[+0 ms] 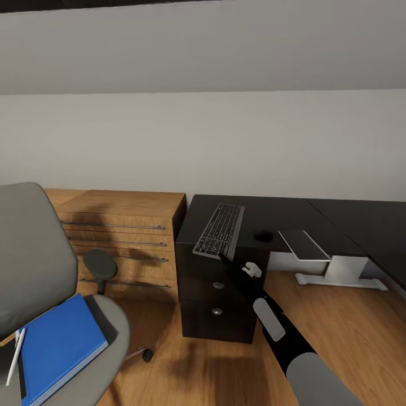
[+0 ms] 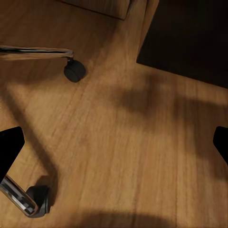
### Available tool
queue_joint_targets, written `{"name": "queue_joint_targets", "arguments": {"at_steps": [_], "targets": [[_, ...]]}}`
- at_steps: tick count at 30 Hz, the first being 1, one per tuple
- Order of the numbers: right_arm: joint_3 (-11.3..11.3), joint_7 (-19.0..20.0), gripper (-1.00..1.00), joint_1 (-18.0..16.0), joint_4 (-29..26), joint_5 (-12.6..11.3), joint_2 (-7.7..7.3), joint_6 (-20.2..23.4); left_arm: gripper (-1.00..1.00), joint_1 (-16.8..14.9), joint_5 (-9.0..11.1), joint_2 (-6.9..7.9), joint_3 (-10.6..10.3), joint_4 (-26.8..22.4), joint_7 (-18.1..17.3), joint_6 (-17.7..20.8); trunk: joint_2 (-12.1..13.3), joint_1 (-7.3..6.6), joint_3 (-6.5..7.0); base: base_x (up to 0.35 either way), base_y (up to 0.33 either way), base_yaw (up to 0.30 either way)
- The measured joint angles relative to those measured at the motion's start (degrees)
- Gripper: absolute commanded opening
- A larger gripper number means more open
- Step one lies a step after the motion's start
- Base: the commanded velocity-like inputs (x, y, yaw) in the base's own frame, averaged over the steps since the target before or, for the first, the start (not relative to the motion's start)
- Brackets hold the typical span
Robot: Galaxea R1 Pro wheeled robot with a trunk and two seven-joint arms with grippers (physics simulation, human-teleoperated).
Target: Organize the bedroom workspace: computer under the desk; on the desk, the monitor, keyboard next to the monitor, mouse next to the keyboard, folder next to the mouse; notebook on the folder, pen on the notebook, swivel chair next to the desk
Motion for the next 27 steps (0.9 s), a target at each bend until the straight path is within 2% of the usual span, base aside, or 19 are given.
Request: {"name": "queue_joint_targets", "arguments": {"at_steps": [16,27], "targets": [[-0.12,0.0,1.0,0.0,-0.09,0.04,-0.07,-0.02,1.0,-0.01,0.0,0.0,0.0,0.0,0.0,0.0,0.0,0.0,0.0,0.002,0.0,0.0],[-0.1,0.0,1.0,0.0,-0.09,0.09,-0.11,-0.03,1.0,0.0,0.0,0.0,0.0,0.0,0.0,0.0,0.0,0.0,0.0,0.066,0.0,0.0]]}}
